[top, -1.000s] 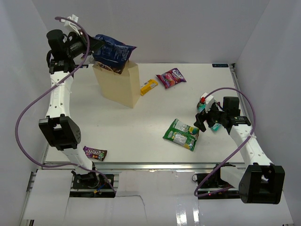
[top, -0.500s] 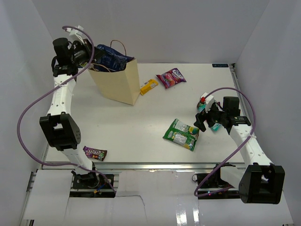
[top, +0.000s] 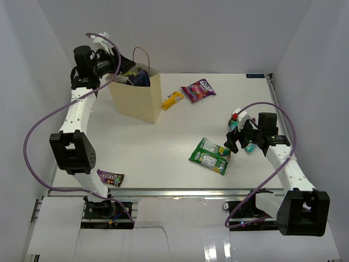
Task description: Place the snacks into the paper bag
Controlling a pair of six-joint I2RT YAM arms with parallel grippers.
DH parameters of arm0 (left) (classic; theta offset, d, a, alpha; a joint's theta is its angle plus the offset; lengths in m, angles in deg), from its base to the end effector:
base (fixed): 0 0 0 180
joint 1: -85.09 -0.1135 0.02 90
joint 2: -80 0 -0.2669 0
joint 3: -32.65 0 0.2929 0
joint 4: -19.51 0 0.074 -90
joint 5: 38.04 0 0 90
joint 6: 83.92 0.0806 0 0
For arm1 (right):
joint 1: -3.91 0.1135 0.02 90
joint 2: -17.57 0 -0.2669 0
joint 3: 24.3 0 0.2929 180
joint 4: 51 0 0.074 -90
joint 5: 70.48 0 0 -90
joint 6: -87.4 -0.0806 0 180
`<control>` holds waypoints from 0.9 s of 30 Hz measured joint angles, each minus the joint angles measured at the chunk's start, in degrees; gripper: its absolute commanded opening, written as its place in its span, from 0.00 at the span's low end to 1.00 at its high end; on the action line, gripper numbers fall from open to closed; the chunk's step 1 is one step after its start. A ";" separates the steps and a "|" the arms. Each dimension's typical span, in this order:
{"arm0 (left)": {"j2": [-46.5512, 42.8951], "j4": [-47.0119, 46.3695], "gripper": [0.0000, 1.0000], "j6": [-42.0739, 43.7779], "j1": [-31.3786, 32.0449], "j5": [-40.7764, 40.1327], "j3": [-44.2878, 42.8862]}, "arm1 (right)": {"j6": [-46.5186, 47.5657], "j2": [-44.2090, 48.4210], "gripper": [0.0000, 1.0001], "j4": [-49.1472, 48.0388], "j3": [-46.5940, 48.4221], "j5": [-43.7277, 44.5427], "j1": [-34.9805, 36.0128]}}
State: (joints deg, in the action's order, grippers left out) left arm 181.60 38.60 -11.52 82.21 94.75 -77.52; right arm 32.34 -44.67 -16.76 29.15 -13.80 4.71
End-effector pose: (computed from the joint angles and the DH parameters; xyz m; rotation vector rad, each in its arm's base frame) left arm 0.4963 -0.0299 0.3943 0.2415 1.7626 -0.8374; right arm 0.2878 0.0483 0.2085 -0.9388 1.9881 0.3456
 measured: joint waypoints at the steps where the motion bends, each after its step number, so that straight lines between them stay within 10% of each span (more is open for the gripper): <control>1: -0.11 -0.33 0.64 0.02 0.87 -0.39 0.00 | 0.00 -0.02 0.90 -0.02 -0.17 -0.15 0.00; 15: -5.40 2.97 0.79 1.92 6.40 -15.32 -1.46 | 2.14 -0.26 0.91 1.88 -0.22 -4.87 0.90; 19: -19.50 2.56 0.96 1.07 5.99 -26.82 7.63 | -1.11 -2.43 0.97 1.22 -0.26 -1.97 3.34; 27: -53.68 2.89 0.98 -4.26 5.92 -37.64 31.39 | -8.04 -11.06 0.91 -0.31 0.04 3.39 6.73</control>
State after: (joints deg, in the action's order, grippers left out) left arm 127.92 41.49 -15.79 88.14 57.11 -46.14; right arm 24.30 -55.73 -17.07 29.20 -10.41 11.44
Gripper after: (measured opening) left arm 0.979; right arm 0.927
